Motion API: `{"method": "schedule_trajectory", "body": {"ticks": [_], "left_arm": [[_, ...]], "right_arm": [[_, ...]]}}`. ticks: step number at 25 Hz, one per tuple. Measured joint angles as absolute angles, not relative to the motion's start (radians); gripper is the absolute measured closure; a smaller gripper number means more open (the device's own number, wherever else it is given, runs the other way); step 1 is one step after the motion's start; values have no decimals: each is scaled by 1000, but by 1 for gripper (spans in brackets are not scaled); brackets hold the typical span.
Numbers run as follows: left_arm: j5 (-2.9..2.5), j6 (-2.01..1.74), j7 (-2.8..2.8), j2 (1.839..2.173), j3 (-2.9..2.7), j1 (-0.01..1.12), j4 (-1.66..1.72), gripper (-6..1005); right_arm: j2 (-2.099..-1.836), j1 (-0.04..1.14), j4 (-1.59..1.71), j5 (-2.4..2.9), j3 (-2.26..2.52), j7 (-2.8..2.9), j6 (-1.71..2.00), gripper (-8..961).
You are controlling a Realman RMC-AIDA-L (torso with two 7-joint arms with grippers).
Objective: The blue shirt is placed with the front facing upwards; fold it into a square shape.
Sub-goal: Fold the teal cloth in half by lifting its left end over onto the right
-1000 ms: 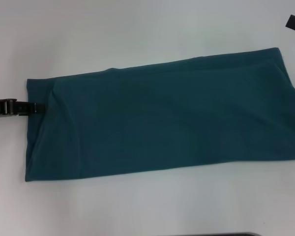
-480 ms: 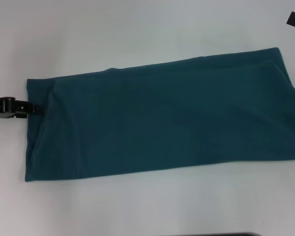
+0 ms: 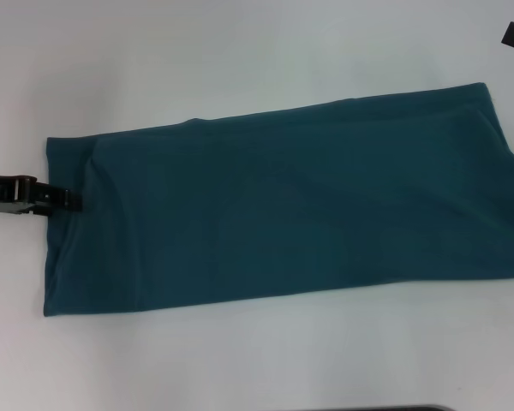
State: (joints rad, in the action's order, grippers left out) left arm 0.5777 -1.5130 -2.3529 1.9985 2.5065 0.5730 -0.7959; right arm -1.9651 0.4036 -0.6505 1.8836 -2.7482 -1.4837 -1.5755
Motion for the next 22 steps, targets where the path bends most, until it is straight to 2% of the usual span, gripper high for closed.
{"method": "schedule_trajectory", "body": {"ticks": [9, 22], "left_arm": [[562, -1518, -2371, 2001, 2507, 584, -796, 392], [557, -1509, -2392, 1985, 2507, 586, -795, 392]], "right_arm": [[-1958, 397, -652, 1884, -2743, -1483, -1575, 270], [-1958, 399, -649, 1884, -2743, -1484, -1570, 270]]}}
